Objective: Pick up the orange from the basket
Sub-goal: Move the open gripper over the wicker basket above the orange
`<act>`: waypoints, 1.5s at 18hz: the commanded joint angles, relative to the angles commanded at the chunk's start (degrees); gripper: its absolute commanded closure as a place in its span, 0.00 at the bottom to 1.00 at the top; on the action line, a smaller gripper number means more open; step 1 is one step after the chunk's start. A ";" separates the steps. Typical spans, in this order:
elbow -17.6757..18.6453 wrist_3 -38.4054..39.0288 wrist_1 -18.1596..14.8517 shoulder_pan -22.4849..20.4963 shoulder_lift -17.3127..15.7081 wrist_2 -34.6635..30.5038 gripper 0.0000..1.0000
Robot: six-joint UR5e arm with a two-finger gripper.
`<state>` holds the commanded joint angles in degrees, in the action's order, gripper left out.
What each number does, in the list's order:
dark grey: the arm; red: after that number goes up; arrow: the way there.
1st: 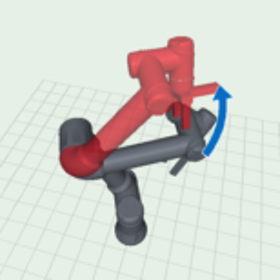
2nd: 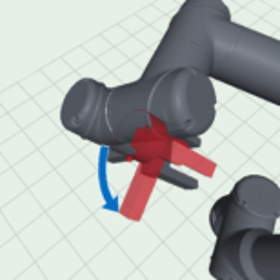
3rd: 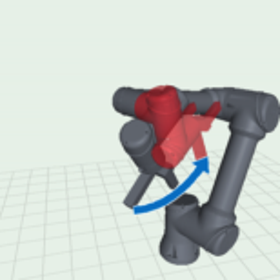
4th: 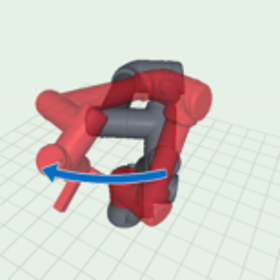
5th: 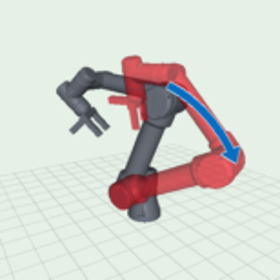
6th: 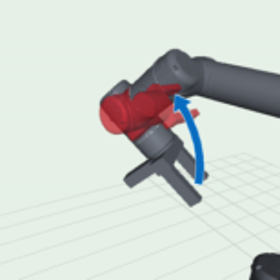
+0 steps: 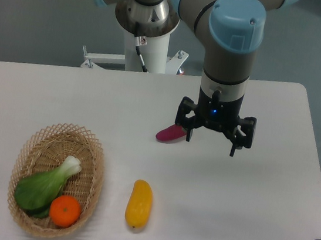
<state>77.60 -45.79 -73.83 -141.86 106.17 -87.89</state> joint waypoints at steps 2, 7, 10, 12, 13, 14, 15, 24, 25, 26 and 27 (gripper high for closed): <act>1.32 -0.09 0.44 0.09 0.00 0.00 0.00; 1.32 0.18 0.53 0.44 -0.17 0.26 0.00; 2.28 1.66 0.44 0.62 -1.58 0.26 0.00; 2.55 6.82 0.53 2.28 -1.76 0.26 0.00; 2.55 9.64 0.79 2.98 -1.58 0.26 0.00; 2.64 14.98 1.40 4.30 -1.32 0.17 0.00; 2.73 18.68 1.58 5.44 -1.14 -0.09 0.00; 4.92 53.15 1.49 17.57 0.96 -1.58 0.00; 4.84 55.87 1.58 18.62 1.84 -1.50 0.00; 4.66 58.16 1.50 19.77 2.89 -1.50 0.00; 4.57 59.84 1.58 21.26 3.94 -1.50 0.00</act>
<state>82.18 14.05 -72.25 -120.60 110.12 -89.38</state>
